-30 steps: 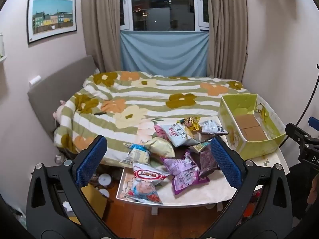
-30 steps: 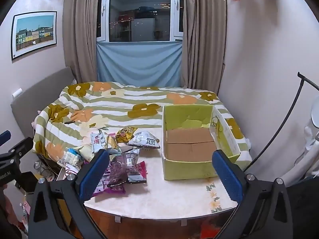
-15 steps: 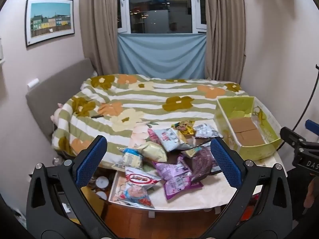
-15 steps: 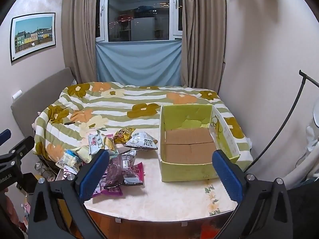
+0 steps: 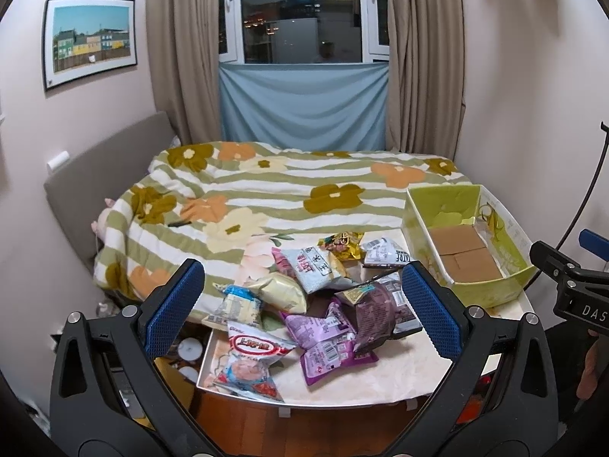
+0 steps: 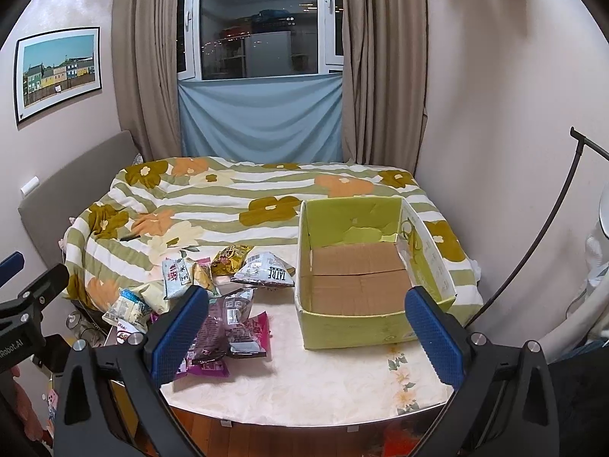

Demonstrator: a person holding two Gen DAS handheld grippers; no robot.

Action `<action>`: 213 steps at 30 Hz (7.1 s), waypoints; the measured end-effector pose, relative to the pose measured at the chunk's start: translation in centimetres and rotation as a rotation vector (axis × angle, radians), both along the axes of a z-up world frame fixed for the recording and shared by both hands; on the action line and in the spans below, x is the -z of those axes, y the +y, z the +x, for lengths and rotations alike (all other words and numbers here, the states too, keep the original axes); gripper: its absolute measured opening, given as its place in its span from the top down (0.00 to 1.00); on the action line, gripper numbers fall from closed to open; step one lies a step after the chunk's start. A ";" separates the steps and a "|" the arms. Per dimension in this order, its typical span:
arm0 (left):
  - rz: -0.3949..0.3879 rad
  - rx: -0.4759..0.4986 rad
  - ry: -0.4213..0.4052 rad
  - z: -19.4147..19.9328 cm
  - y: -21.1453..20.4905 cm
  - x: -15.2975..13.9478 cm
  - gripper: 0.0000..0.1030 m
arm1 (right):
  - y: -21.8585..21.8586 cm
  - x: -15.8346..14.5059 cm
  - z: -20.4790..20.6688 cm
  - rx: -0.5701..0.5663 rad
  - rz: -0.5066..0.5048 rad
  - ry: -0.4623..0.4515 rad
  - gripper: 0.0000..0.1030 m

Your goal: Organize snacks

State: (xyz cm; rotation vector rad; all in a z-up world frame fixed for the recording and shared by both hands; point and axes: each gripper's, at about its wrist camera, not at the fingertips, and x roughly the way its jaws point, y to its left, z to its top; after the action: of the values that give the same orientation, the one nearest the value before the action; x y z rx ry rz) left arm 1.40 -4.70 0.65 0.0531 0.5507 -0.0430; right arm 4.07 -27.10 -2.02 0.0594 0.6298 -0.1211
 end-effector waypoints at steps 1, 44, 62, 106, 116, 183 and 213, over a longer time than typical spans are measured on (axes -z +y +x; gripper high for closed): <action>0.000 0.002 0.000 0.0 -0.1 0.0 0.01 | -0.1 0.0 0.1 0.002 0.001 0.001 0.00; 0.015 0.003 0.025 0.8 -1.1 0.6 0.01 | -1.0 0.2 0.5 0.007 0.010 0.003 0.00; -0.001 0.013 0.035 0.5 -1.0 0.6 0.01 | -1.4 0.3 0.7 0.008 0.014 0.005 0.00; -0.381 -0.023 0.597 13.1 2.4 23.9 0.12 | 4.6 16.3 14.0 -0.346 0.181 0.405 0.00; -0.380 0.014 0.664 16.0 0.4 26.1 0.23 | 5.3 20.0 17.1 -0.358 0.236 0.513 0.06; -0.248 0.427 0.545 33.5 -27.3 13.8 0.51 | -19.7 8.9 22.7 -0.032 0.240 0.320 0.44; -0.043 0.230 0.485 31.4 -26.6 14.0 0.13 | -23.6 13.3 29.1 -0.140 0.250 0.414 0.42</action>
State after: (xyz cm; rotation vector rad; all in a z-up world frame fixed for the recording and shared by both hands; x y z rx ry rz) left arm 32.77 -31.29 -13.40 0.0646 1.0262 -0.2976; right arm 33.19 -50.65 -15.34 0.2355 1.0581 0.0852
